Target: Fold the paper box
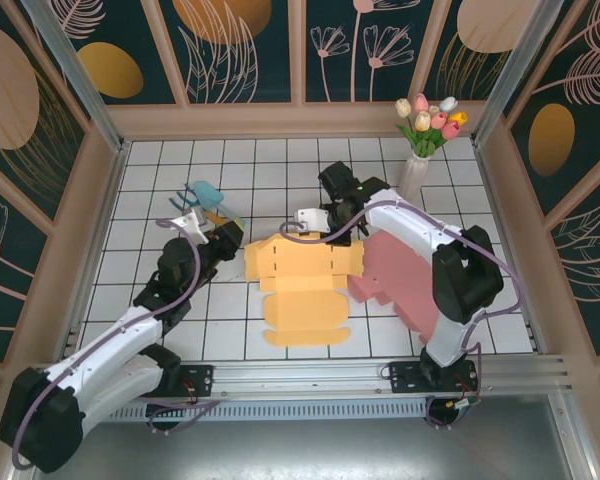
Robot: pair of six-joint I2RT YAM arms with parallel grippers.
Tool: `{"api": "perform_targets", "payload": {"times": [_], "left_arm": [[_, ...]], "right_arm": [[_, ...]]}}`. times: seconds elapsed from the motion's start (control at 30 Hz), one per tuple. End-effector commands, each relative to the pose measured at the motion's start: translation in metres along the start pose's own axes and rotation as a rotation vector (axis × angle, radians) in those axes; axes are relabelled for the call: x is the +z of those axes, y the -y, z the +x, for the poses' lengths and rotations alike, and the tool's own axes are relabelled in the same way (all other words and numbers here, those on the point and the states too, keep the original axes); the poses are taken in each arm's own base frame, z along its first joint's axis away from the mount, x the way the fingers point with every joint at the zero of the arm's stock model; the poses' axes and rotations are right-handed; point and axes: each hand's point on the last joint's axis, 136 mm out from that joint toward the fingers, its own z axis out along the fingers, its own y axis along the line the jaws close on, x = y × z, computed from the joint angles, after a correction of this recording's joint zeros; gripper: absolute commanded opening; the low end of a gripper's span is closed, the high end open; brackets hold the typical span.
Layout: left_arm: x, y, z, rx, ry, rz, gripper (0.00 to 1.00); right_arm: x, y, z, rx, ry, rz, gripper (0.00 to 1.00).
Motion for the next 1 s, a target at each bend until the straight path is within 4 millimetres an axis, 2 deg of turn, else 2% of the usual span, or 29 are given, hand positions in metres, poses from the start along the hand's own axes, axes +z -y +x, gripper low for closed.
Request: {"api": "perform_targets", "payload": {"times": [0.0,0.2,0.33,0.57,0.7,0.97], "left_arm": [[0.009,0.027,0.002,-0.003,-0.011,0.053,0.32],[0.02,0.03,0.02,-0.021,-0.039,0.043,0.27],[0.026,0.035,0.034,-0.009,-0.07,0.045,0.27],[0.031,0.036,0.037,0.038,-0.081,0.015,0.27],[0.031,0.046,0.043,0.03,-0.107,0.076,0.28],[0.048,0.063,0.067,0.023,-0.195,0.125,0.27]], "right_arm": [[-0.022,0.004,-0.008,-0.031,0.094,0.059,0.0],[-0.033,0.002,-0.007,-0.073,0.149,0.108,0.0],[-0.032,0.003,-0.007,-0.068,0.147,0.11,0.0],[-0.032,0.002,-0.001,-0.041,0.118,0.113,0.0],[-0.038,-0.003,-0.002,-0.06,0.147,0.14,0.0],[-0.044,0.002,-0.005,-0.059,0.157,0.165,0.0]]}}
